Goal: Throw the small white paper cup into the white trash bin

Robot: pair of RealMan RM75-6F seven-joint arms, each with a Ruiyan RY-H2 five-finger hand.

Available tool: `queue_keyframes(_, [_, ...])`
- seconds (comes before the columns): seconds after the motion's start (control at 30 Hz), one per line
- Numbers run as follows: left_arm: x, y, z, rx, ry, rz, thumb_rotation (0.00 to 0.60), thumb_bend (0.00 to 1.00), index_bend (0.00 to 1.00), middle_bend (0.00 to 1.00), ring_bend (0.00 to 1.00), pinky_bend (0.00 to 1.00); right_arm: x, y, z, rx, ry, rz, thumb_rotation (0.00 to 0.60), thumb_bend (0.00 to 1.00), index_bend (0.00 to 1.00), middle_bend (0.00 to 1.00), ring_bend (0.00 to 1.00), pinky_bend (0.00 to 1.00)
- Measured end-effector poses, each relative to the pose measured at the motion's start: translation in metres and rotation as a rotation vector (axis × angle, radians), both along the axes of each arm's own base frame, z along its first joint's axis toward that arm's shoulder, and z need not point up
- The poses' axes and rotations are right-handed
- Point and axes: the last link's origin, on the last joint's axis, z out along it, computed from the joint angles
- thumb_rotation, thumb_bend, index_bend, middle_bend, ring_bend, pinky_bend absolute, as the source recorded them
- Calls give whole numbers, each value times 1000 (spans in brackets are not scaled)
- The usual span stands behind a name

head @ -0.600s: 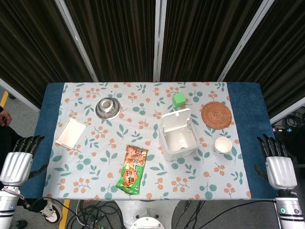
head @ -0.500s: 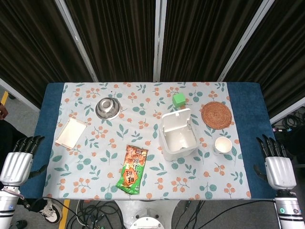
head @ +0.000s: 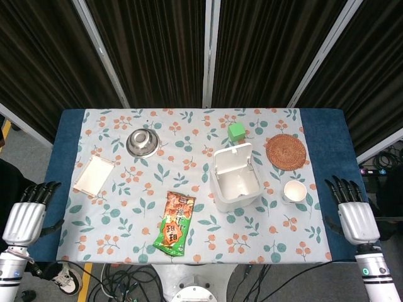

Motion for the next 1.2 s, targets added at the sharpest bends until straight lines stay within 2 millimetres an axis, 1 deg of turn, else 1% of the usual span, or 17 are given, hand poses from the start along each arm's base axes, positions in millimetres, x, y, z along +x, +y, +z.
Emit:
queue_keyframes(0.2, [-2,-1,1,3,0,2,600,154,143,153,124,152,8,-22,-12,69,39,-11,600,188,0,0,0,0])
queue_keyframes(0.53, [-5,-1,-1,-12,2,19,600,155,143,153,124,152,26,-60,-48,175,59,-16,600,189,0,0,0,7])
queue_keyframes(0.7, [-7,-1,0,-14,1,23,600,154,143,153,124,152,32,-69,-62,207,59,-27,600,202,0,0,0,74])
queue_keyframes(0.83, [-8,0,2,-11,1,25,600,155,143,153,123,152,35,-72,-70,228,57,-35,600,214,0,0,0,199])
queue_keyframes(0.97, [-9,0,2,-10,-2,30,600,154,145,153,124,152,34,-74,-75,244,50,-56,600,220,0,0,3,290])
queue_keyframes(1.07, [-10,0,1,-12,-6,33,600,155,145,153,123,152,36,-76,-79,248,47,-59,600,241,0,17,54,348])
queue_keyframes(1.2, [-10,0,1,-16,-8,32,600,154,151,153,124,152,34,-77,-82,240,63,-67,600,271,0,76,106,380])
